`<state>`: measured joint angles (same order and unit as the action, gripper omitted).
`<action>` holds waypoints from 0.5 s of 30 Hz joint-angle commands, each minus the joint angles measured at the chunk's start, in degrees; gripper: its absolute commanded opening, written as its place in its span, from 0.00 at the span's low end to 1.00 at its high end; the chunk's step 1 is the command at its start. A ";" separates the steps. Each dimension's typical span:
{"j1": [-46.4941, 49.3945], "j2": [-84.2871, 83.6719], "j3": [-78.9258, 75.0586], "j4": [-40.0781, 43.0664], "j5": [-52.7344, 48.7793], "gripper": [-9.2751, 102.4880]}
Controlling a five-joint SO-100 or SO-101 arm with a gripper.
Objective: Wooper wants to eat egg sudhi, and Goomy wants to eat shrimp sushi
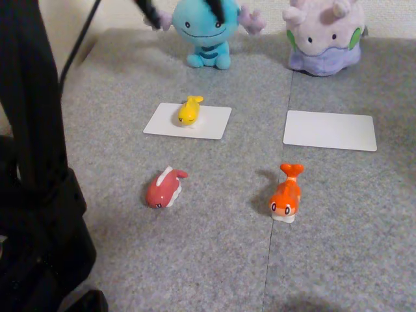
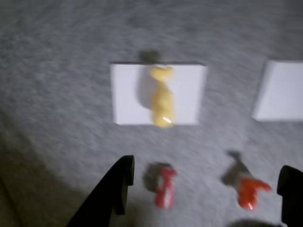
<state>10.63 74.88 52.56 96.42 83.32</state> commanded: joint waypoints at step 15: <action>36.83 30.59 49.57 -16.35 -28.21 0.39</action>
<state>42.28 104.85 100.11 83.23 59.15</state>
